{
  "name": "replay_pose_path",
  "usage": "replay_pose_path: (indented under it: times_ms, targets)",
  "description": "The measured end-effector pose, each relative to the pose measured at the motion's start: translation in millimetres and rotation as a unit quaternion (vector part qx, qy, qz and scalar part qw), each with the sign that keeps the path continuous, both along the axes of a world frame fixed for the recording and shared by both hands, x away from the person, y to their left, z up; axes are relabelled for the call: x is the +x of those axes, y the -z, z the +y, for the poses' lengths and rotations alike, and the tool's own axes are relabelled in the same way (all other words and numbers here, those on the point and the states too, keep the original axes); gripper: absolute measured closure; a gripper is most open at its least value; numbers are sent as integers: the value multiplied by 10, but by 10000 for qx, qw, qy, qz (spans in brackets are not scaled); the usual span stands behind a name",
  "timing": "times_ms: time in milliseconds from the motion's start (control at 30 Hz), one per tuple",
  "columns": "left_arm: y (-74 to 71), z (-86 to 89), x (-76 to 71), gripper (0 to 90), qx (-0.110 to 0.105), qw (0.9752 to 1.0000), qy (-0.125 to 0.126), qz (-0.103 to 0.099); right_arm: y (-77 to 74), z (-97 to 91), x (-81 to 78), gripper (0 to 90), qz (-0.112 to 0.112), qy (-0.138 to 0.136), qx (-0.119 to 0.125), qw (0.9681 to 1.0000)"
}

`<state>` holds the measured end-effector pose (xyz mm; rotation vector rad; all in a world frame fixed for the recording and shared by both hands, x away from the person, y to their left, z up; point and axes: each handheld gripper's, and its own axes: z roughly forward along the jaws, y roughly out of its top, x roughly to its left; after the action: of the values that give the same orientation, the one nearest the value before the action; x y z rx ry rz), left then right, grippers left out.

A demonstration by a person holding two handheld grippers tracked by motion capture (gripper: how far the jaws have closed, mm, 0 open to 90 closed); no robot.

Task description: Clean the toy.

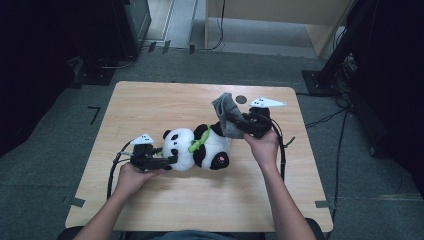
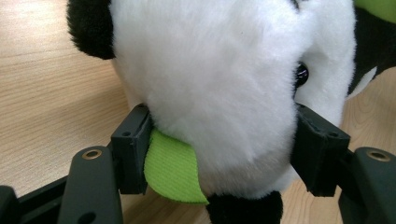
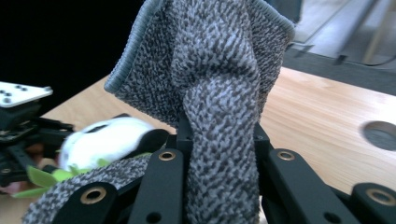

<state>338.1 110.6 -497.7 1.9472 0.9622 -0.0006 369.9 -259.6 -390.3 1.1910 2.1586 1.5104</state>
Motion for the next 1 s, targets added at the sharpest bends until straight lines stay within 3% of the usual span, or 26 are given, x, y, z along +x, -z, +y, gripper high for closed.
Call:
replay_pose_path:
  times_ms: [100, 200, 633, 833, 1000]
  targets:
    - [1, -1, -5, 321, -8, 10000, -6, -7, 84, 103, 28, 758, 108, -135, -172, 9997]
    - [4, 1, -5, 322, -21, 10000, -3, -12, 199, 118, 44, 759, 192, -185, -109, 9996]
    - [-5, -2, 19, 323, -105, 9998, -89, 119, 413, -50, 56, 761, 298, 15, -160, 9994]
    - [0, 6, 30, 323, -122, 9998, -59, 129, 484, -171, 54, 763, 494, 188, -201, 9984]
    - [-3, 7, 34, 322, -72, 9999, -20, 93, 562, -234, 77, 764, 771, 327, -465, 9954]
